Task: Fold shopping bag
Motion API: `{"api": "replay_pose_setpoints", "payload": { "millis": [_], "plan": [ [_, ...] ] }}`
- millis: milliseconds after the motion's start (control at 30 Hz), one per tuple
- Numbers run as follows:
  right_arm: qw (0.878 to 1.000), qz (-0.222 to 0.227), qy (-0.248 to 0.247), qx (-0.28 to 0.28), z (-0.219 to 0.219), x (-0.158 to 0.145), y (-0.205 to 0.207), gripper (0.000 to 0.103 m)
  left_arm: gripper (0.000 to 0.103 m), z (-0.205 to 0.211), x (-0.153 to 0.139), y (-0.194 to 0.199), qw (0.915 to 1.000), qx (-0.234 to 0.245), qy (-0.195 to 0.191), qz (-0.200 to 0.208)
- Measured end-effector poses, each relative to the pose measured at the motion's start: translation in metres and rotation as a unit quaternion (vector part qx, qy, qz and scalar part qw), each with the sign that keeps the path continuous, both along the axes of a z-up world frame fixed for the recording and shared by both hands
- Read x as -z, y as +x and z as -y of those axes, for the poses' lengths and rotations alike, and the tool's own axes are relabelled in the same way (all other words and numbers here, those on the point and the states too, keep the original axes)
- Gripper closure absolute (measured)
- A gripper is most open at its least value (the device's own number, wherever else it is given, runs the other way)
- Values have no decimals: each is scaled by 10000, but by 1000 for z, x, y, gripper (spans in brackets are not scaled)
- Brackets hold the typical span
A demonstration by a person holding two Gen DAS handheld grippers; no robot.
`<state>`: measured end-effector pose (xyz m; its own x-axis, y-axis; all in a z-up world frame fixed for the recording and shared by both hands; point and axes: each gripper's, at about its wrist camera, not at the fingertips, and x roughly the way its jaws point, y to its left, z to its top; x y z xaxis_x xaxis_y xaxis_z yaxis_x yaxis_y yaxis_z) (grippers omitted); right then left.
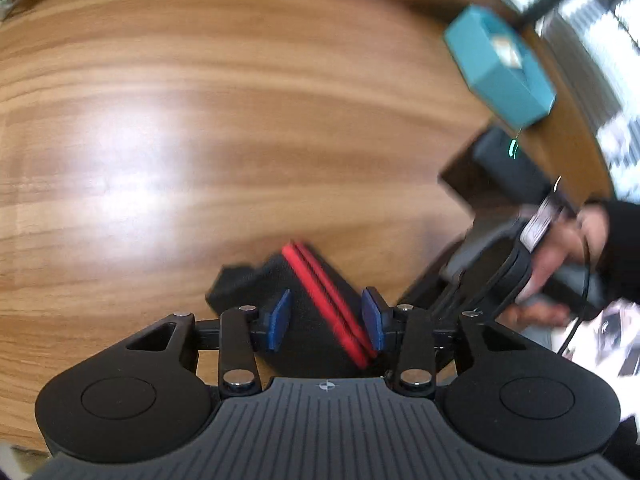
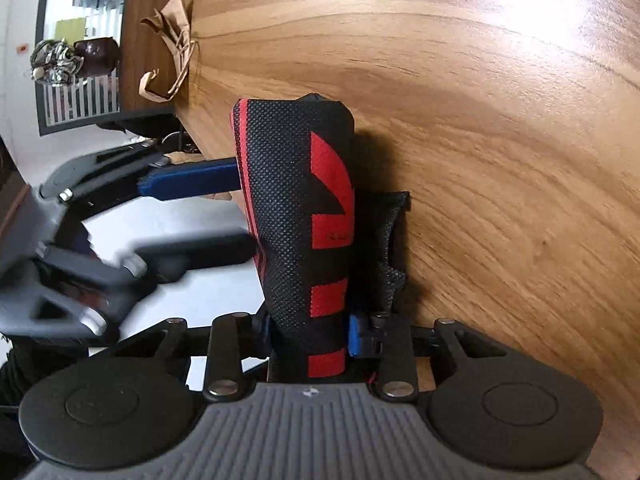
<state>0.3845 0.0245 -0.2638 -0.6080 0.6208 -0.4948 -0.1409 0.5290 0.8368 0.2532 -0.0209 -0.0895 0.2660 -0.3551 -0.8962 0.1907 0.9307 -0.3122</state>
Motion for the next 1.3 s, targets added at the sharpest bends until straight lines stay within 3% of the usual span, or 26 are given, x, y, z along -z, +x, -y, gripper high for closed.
{"api": "replay_pose_setpoints", "payload": {
  "millis": [33, 67, 433, 633, 767, 833, 867, 900, 933, 1033, 1300],
  "plan": [
    [10000, 6, 12, 5, 0, 0, 1, 66, 72, 7, 5, -2, 9986, 347, 353, 173],
    [10000, 20, 22, 16, -1, 0, 1, 66, 76, 12, 7, -3, 9971, 530, 470, 273],
    [9986, 77, 71, 511, 16, 5, -7, 71, 78, 40, 22, -6, 9892, 1097, 872, 432],
    [9957, 77, 194, 903, 28, 6, -13, 69, 78, 56, 29, -6, 9828, 1388, 1051, 622],
    [9930, 632, 36, 996, 37, -17, -23, 59, 78, 61, 33, -10, 9791, 1576, 1094, 676],
    [9833, 1315, -172, 1248, 55, -46, -32, 57, 78, 66, 34, -16, 9752, 1658, 1200, 847],
    [9752, 1708, -268, 1381, 64, -62, -37, 60, 78, 67, 34, -18, 9749, 1636, 1206, 905],
    [9680, 1980, -300, 1514, 72, -76, -43, 84, 78, 66, 34, -20, 9746, 1611, 1210, 980],
    [9634, 2099, -250, 1651, 79, -86, -50, 97, 78, 67, 35, -22, 9741, 1601, 1219, 1033],
    [9507, 2484, 92, 1852, 74, -123, -91, 100, 78, 67, 34, -28, 9726, 1678, 1196, 1080],
    [9368, 3206, -818, 1135, 25, -97, -130, 103, 78, 69, 36, -44, 9684, 1757, 1121, 1367]
  ]
}}
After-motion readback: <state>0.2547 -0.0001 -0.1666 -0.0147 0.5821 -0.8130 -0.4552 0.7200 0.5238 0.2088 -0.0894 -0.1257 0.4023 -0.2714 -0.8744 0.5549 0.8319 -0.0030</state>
